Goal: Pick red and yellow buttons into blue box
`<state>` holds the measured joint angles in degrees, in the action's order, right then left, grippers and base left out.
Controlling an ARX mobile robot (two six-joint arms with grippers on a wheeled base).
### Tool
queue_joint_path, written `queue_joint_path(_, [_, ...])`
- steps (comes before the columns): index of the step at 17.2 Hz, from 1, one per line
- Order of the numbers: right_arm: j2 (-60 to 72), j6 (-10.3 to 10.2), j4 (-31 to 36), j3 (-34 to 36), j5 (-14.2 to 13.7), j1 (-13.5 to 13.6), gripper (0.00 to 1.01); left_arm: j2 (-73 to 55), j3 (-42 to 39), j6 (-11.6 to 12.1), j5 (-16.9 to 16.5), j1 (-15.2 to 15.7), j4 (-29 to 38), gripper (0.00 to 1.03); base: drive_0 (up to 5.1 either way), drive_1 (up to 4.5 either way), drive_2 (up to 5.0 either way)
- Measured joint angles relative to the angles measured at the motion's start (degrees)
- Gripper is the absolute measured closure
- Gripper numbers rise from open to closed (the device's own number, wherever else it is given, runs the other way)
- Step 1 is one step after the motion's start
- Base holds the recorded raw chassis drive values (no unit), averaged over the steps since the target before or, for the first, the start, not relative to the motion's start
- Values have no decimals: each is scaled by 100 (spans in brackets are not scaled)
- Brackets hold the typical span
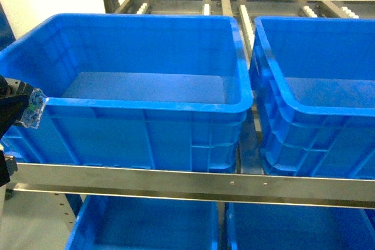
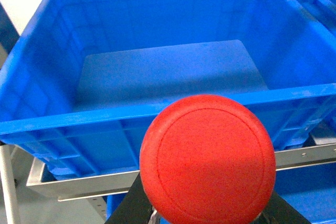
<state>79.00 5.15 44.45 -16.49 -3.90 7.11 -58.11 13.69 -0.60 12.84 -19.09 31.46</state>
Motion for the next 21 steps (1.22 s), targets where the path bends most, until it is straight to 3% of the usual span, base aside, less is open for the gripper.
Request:
queue_joint_path(12, [0, 2, -11, 0, 4, 0, 72, -2, 0, 0, 0, 0, 11, 80, 500, -241, -241])
queue_joint_path(21, [0, 2, -2, 4, 0, 0, 72, -2, 0, 2, -20, -15, 17, 80, 0, 0, 0])
